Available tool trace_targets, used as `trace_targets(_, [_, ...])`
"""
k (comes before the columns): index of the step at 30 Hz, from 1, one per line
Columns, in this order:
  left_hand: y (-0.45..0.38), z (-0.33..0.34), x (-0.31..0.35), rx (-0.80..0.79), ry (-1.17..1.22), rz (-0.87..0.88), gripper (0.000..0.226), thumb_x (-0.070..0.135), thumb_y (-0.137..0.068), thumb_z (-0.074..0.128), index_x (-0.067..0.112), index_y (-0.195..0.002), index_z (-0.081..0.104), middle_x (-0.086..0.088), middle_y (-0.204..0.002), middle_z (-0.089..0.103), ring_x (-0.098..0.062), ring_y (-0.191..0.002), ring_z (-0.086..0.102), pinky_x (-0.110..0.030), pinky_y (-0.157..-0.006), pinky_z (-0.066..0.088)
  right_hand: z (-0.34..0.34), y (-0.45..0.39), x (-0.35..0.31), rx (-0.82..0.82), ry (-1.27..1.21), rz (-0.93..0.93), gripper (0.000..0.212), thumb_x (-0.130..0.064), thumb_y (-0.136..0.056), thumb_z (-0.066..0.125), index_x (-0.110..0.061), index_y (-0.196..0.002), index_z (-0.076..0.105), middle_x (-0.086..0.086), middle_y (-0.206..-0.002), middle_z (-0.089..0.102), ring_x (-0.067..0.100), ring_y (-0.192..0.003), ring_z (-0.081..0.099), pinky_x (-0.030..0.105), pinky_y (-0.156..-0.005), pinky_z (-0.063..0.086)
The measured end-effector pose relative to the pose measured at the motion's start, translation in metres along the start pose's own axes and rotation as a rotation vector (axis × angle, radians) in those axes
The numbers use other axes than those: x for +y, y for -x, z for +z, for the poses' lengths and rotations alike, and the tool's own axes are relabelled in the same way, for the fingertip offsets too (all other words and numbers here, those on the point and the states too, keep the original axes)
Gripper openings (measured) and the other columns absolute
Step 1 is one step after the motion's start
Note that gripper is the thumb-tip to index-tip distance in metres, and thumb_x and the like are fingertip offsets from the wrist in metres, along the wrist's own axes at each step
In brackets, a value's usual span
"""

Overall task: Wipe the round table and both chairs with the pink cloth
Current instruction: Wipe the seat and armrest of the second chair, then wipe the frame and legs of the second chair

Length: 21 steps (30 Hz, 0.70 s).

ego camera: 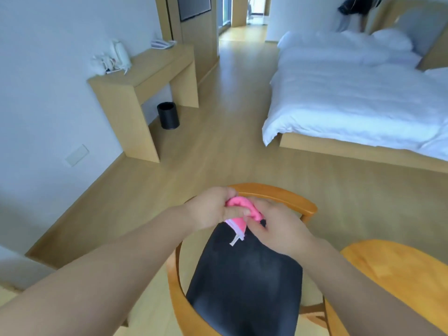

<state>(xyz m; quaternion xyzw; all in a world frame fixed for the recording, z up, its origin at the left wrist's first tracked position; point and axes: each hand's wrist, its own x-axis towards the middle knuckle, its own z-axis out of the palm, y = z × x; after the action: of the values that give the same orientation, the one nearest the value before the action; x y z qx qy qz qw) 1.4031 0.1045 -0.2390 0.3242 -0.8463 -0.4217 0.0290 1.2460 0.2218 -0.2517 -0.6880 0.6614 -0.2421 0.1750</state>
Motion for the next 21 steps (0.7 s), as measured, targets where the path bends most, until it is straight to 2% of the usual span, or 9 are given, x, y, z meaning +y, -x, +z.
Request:
trace_targets(1, [0.000, -0.001, 0.002, -0.028, -0.024, 0.019, 0.033, 0.040, -0.084, 0.069, 0.009, -0.091, 0.061, -0.006, -0.075, 0.056, -0.011, -0.068, 0.051, -0.025, -0.063, 0.041, -0.005, 0.002, 0.001, -0.010, -0.031, 0.007, 0.014, -0.030, -0.094, 0.048, -0.028, -0.101, 0.060, -0.006, -0.071, 0.057, 0.008, -0.059, 0.048, 0.032, -0.055, 0.040])
trace_targets(2, [0.001, -0.002, 0.008, -0.055, -0.067, 0.045, 0.026, 0.034, -0.084, 0.071, 0.010, -0.090, 0.061, -0.001, -0.073, 0.053, -0.010, -0.066, 0.049, -0.021, -0.060, 0.039, -0.016, 0.010, -0.001, 0.000, -0.035, 0.022, 0.012, -0.021, -0.094, 0.048, -0.028, -0.090, 0.058, -0.005, -0.066, 0.054, 0.011, -0.058, 0.047, 0.036, -0.055, 0.041])
trace_targets(4, [0.009, 0.002, 0.022, -0.083, -0.125, 0.088, 0.014, 0.025, -0.086, 0.069, 0.014, -0.087, 0.061, 0.001, -0.073, 0.054, -0.014, -0.066, 0.051, -0.020, -0.058, 0.039, -0.036, 0.033, -0.003, 0.047, -0.005, 0.063, 0.020, -0.011, -0.092, 0.049, -0.028, -0.083, 0.054, -0.008, -0.062, 0.049, 0.009, -0.056, 0.046, 0.034, -0.054, 0.038])
trace_targets(7, [0.017, 0.021, 0.045, -0.071, -0.127, 0.125, 0.012, 0.024, -0.088, 0.067, 0.014, -0.091, 0.062, -0.013, -0.087, 0.062, -0.026, -0.079, 0.060, -0.033, -0.068, 0.047, -0.055, 0.071, 0.000, 0.108, 0.042, 0.105, 0.014, -0.016, -0.095, 0.050, -0.021, -0.102, 0.061, -0.012, -0.071, 0.052, 0.006, -0.062, 0.046, 0.025, -0.057, 0.031])
trace_targets(9, [0.022, 0.039, 0.064, -0.073, -0.118, 0.161, 0.011, 0.025, -0.087, 0.067, 0.016, -0.092, 0.064, -0.010, -0.088, 0.065, -0.021, -0.079, 0.061, -0.030, -0.068, 0.048, -0.063, 0.102, 0.003, 0.145, 0.071, 0.154, 0.018, -0.019, -0.097, 0.050, -0.018, -0.111, 0.061, -0.011, -0.077, 0.053, 0.010, -0.069, 0.048, 0.020, -0.059, 0.031])
trace_targets(11, [0.029, 0.060, 0.084, -0.086, -0.107, 0.204, 0.006, 0.027, -0.087, 0.068, 0.027, -0.084, 0.063, 0.004, -0.077, 0.064, -0.006, -0.069, 0.059, -0.019, -0.060, 0.045, -0.069, 0.135, 0.007, 0.189, 0.067, 0.190, 0.019, -0.016, -0.097, 0.051, -0.015, -0.112, 0.062, -0.011, -0.079, 0.054, 0.010, -0.071, 0.048, 0.019, -0.061, 0.031])
trace_targets(13, [0.037, 0.082, 0.105, -0.076, -0.107, 0.258, 0.016, 0.029, -0.086, 0.068, 0.034, -0.076, 0.058, 0.014, -0.066, 0.057, 0.004, -0.059, 0.053, -0.011, -0.052, 0.037, -0.077, 0.167, 0.011, 0.222, 0.066, 0.249, 0.021, -0.015, -0.097, 0.051, -0.012, -0.114, 0.062, -0.006, -0.082, 0.059, 0.011, -0.073, 0.050, 0.020, -0.064, 0.032])
trace_targets(17, [0.047, 0.118, 0.138, -0.062, -0.086, 0.305, 0.007, 0.031, -0.089, 0.064, 0.026, -0.090, 0.059, 0.005, -0.081, 0.061, -0.001, -0.067, 0.054, -0.016, -0.059, 0.042, -0.090, 0.216, 0.013, 0.356, 0.026, 0.349, 0.019, -0.014, -0.095, 0.053, -0.012, -0.112, 0.063, -0.003, -0.077, 0.061, 0.013, -0.066, 0.051, 0.016, -0.059, 0.033])
trace_targets(21, [0.055, 0.139, 0.164, -0.087, 0.010, 0.327, 0.011, 0.030, -0.089, 0.065, 0.026, -0.088, 0.054, 0.000, -0.089, 0.064, -0.012, -0.078, 0.063, -0.026, -0.067, 0.052, -0.093, 0.258, 0.003, 0.519, 0.003, 0.430, 0.009, -0.013, -0.094, 0.055, -0.010, -0.101, 0.059, 0.005, -0.071, 0.060, 0.019, -0.063, 0.054, 0.030, -0.059, 0.042])
